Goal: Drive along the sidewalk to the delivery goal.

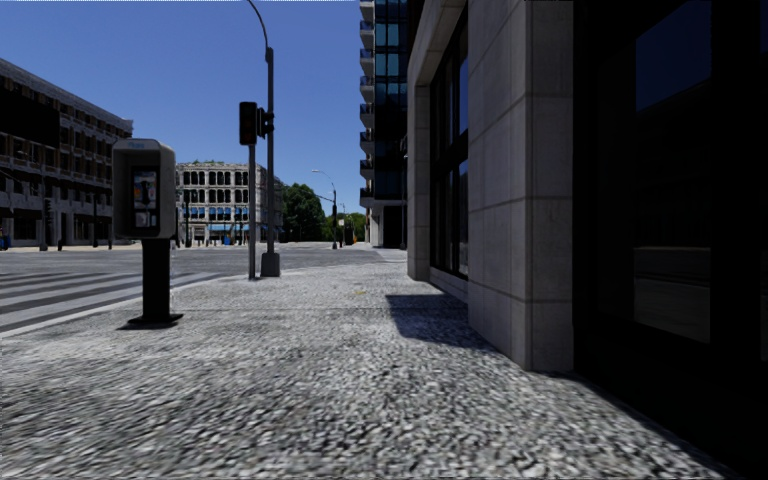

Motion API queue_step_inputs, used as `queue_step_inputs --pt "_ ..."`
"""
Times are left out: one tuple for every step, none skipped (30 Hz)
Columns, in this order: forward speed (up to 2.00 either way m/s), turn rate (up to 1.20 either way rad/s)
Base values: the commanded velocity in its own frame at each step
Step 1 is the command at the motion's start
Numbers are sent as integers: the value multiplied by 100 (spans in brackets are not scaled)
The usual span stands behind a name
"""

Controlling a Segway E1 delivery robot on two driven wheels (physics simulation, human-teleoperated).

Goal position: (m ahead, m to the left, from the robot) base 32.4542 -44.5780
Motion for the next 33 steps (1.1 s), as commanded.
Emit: queue_step_inputs --pt "200 0" --pt "200 0" --pt "200 0" --pt "200 0" --pt "200 0" --pt "200 0" --pt "200 0" --pt "200 0" --pt "200 0" --pt "200 0" --pt "200 0" --pt "200 0" --pt "200 0" --pt "200 0" --pt "200 0" --pt "200 0" --pt "200 0" --pt "200 0" --pt "200 0" --pt "200 0" --pt "200 0" --pt "200 0" --pt "200 0" --pt "200 0" --pt "200 0" --pt "200 0" --pt "200 0" --pt "200 16" --pt "200 16" --pt "200 29" --pt "200 33" --pt "200 34" --pt "200 17"
